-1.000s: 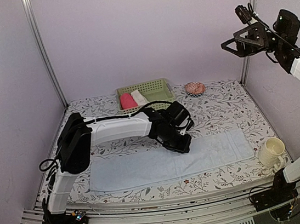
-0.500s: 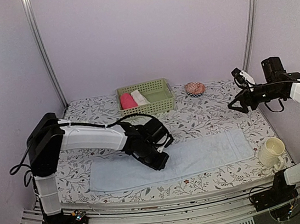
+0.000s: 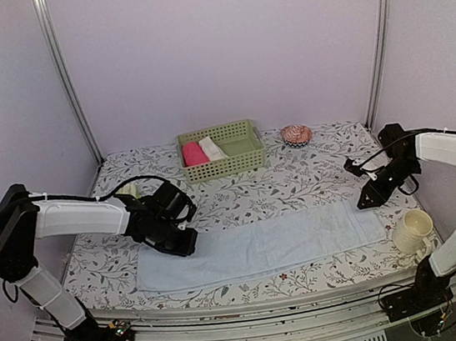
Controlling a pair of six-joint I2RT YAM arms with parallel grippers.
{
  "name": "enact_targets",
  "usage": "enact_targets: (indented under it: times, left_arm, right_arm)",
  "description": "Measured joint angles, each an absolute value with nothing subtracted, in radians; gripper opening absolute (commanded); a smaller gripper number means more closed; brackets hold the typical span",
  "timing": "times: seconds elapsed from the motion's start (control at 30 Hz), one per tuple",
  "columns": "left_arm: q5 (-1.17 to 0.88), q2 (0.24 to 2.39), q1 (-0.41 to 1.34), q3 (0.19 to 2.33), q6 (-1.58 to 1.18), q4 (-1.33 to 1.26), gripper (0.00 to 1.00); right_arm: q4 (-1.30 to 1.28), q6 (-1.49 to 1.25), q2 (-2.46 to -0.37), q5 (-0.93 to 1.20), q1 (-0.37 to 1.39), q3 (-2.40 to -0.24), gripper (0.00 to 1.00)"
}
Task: Roll the towels
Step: Smooth out the towel at the center of the board.
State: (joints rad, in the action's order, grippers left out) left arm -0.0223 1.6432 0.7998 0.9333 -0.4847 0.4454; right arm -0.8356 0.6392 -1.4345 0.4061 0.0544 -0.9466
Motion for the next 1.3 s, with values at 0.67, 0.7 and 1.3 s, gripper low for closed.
enact_targets:
  times: [0.67, 0.7, 1.3]
  left_arm:
    - [0.06, 1.705, 0.72, 0.89, -0.622, 0.351, 0.0]
    - [0.062, 1.719, 0.716, 0.904, -0.622, 0.345, 0.0]
    - [0.109, 1.604, 0.708, 0.942, -0.611, 0.411, 0.0]
  right_arm:
    - [-0.702, 0.504, -2.023, 0.242, 0.055, -1.422, 0.23]
    - [-0.699, 0.5, -2.036, 0.245, 0.055, -1.449, 0.28]
    - [-0.762, 0.487, -1.717, 0.566, -0.003, -1.42, 0.99]
